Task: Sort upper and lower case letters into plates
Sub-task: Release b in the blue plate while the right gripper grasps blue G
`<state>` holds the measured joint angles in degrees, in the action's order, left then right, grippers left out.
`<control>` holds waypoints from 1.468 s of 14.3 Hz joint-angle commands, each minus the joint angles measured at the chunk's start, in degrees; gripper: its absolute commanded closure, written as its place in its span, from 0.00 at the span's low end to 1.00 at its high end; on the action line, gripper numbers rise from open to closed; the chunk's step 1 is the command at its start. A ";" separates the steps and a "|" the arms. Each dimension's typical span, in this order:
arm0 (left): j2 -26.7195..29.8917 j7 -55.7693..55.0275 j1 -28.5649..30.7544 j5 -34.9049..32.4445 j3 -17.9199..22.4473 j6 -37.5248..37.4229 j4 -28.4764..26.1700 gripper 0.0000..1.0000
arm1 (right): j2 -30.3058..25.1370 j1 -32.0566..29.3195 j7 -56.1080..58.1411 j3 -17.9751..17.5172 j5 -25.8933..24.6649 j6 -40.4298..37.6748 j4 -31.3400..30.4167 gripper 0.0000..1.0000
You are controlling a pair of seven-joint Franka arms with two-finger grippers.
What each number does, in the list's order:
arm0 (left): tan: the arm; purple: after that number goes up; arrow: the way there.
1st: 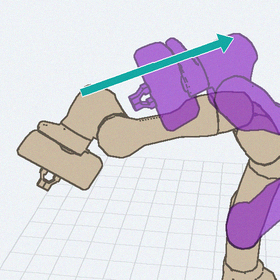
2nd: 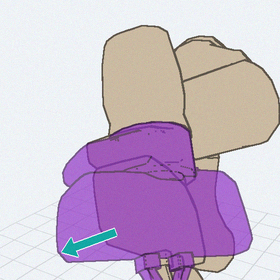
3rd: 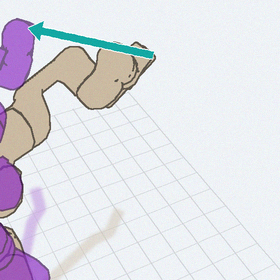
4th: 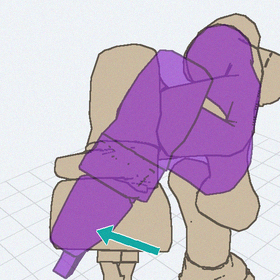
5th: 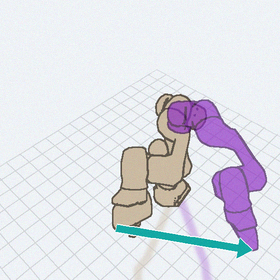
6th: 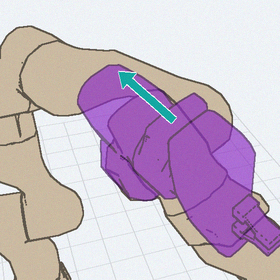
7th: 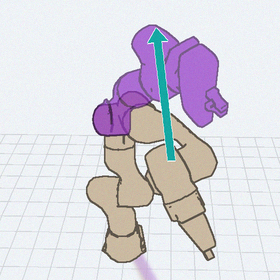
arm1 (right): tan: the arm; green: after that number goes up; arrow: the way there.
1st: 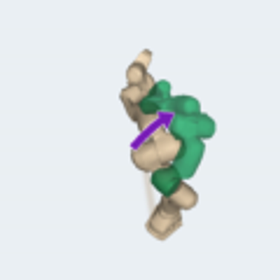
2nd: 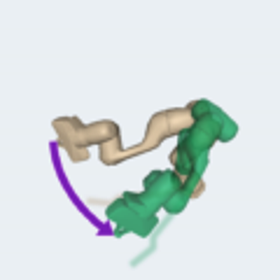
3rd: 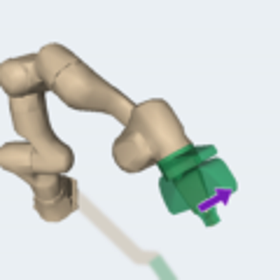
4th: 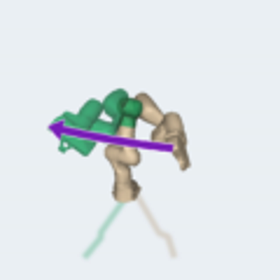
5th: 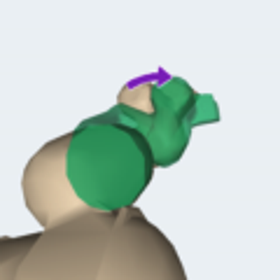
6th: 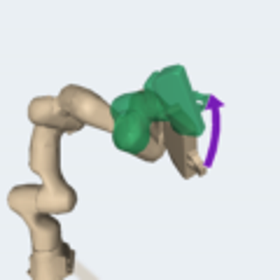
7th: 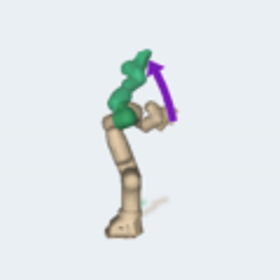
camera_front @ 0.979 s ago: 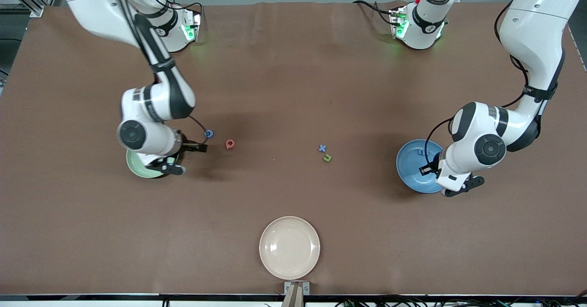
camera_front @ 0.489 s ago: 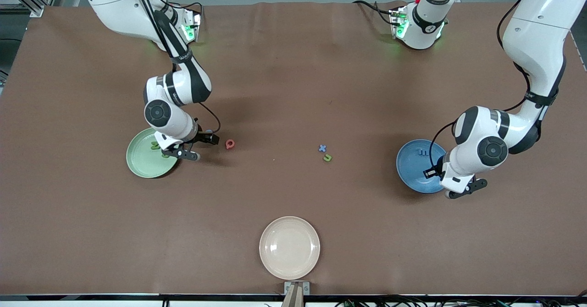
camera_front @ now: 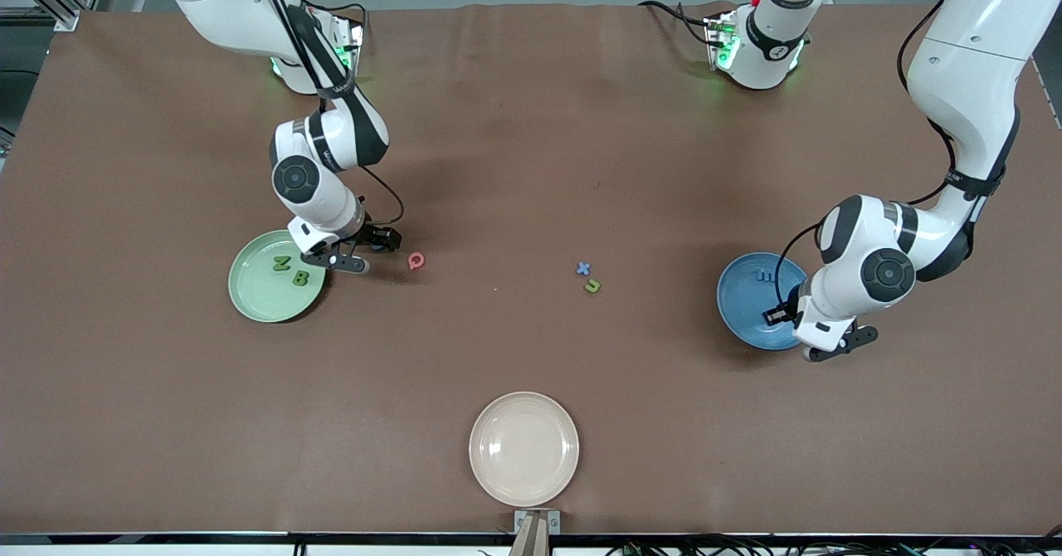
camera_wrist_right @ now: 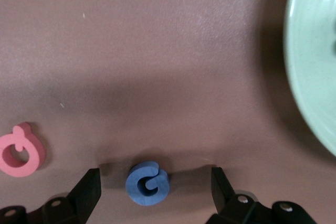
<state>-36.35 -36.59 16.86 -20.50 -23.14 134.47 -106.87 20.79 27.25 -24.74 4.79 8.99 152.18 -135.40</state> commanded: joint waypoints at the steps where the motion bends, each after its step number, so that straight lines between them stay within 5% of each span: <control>1: 2.68 1.87 0.54 -0.33 -1.29 -1.92 -0.54 0.00 | -2.77 1.22 -0.57 0.40 -0.11 2.07 -3.73 0.16; 4: 4.18 -0.49 0.63 0.28 -5.59 -8.42 0.95 0.00 | -2.77 1.66 -0.65 0.40 -0.11 2.07 -3.82 0.30; 9: 3.92 -18.22 -2.52 0.81 -12.45 -8.61 2.10 0.00 | -2.77 3.33 -2.94 0.48 -0.11 2.24 -4.08 0.46; 11: 2.87 -24.82 -7.34 0.90 -12.37 -8.61 3.67 0.00 | -2.77 3.25 -2.94 0.48 -0.11 2.24 -4.00 0.54; 17: -3.37 -43.90 -19.39 0.28 -11.49 -8.26 10.79 0.00 | -2.68 2.45 -2.41 0.57 -0.20 2.51 -3.73 0.56; 21: -5.92 -49.54 -27.74 0.55 -5.62 -7.74 14.49 0.00 | -2.16 2.37 -2.41 0.75 -0.20 4.61 -3.64 0.50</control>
<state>-40.47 -84.07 -7.17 -20.14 -31.68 126.93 -95.55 19.26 29.57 -26.51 5.11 8.97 154.29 -137.31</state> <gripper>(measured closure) 0.000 0.524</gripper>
